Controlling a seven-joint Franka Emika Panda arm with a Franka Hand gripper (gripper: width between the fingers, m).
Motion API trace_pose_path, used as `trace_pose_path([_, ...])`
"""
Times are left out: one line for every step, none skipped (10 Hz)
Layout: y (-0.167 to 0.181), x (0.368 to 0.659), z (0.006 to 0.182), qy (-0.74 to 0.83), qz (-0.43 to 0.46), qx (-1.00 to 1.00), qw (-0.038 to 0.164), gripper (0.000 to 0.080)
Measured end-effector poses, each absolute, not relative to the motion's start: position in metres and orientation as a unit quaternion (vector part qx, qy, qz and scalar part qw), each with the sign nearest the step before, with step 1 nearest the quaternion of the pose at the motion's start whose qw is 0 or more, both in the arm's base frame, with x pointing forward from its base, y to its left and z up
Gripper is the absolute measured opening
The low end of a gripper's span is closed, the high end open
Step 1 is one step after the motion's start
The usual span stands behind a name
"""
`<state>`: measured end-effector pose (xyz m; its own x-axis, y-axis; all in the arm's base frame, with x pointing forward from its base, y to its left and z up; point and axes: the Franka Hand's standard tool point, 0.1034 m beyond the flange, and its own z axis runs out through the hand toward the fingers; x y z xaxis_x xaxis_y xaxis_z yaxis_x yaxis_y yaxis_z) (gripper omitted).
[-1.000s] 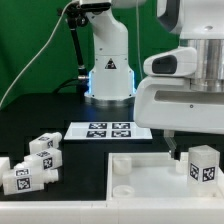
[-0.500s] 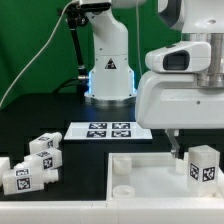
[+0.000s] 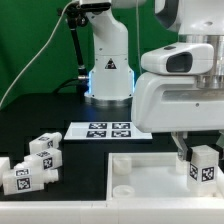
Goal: Assemble one leg
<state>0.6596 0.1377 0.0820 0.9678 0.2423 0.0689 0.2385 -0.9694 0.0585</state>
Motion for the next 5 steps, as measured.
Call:
trace_pose_path([0.1378, 0.6596, 0.0821, 0.110, 0.038, 0.993, 0.024, 0.0286])
trace_pose_path([0.1377, 0.6597, 0.0821, 0.110, 0.038, 0.993, 0.024, 0.0286])
trace_pose_path([0.1380, 0.6597, 0.0822, 0.099, 0.038, 0.994, 0.023, 0.0286])
trace_pose_path([0.1379, 0.6597, 0.0822, 0.063, 0.039, 0.997, 0.022, 0.0286])
trace_pose_path([0.1376, 0.6597, 0.0822, -0.001, 0.040, 0.999, 0.017, 0.0286])
